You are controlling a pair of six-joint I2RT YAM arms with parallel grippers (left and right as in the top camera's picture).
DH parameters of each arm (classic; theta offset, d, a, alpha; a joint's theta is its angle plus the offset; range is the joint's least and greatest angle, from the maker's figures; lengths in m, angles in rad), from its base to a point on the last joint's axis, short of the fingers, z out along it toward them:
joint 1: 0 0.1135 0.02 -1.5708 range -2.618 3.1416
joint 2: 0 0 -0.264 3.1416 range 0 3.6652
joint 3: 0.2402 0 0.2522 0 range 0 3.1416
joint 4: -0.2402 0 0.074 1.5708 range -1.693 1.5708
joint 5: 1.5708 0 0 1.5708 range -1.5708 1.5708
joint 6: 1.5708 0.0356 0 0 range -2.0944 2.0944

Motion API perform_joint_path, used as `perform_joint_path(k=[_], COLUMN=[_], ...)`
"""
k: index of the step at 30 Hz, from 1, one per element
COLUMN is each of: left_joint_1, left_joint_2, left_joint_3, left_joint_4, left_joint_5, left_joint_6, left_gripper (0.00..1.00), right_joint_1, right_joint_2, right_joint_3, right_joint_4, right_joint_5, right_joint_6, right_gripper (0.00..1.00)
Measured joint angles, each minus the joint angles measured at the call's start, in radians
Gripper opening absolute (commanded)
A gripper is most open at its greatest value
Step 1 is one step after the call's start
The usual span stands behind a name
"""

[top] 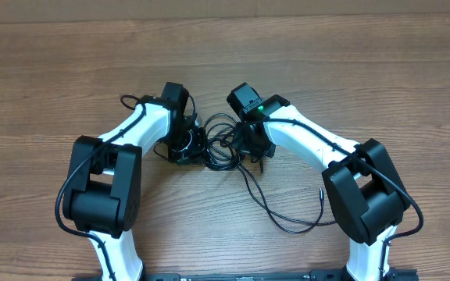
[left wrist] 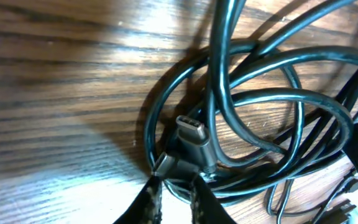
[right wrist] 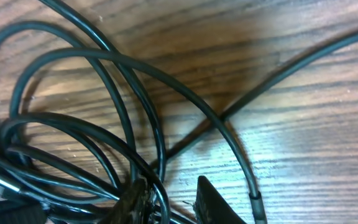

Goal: Untangle cables

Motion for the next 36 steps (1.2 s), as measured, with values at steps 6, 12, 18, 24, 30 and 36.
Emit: perform_joint_path(k=[6,12,18,24,30,36], left_joint_1=[0.000,0.000,0.000,0.000,0.000,0.010], left_joint_2=[-0.006,-0.006,-0.006,-0.006,-0.007,-0.012], left_joint_3=[0.000,0.000,0.000,0.000,0.000,0.003], left_joint_4=[0.000,0.006,0.016,0.017,0.015,-0.003], left_joint_5=[-0.026,-0.043,-0.051,-0.058,-0.061,-0.097], left_joint_6=[-0.010,-0.020,-0.023,-0.023,-0.023,-0.022], left_gripper=[0.05,0.11,0.06,0.06,0.04,0.04], right_joint_1=[0.000,0.001,0.021,0.027,0.027,0.026], right_joint_2=[0.000,0.000,0.000,0.000,0.000,0.000], right_joint_3=[0.000,-0.010,-0.048,-0.069,-0.069,-0.069], right_joint_4=[-0.029,-0.028,-0.022,-0.003,0.001,-0.051], right_joint_5=[-0.005,-0.019,-0.029,-0.030,-0.026,-0.010], right_joint_6=[0.000,0.000,0.000,0.000,-0.001,-0.022], right_gripper=[0.22,0.23,0.28,0.28,0.20,0.08])
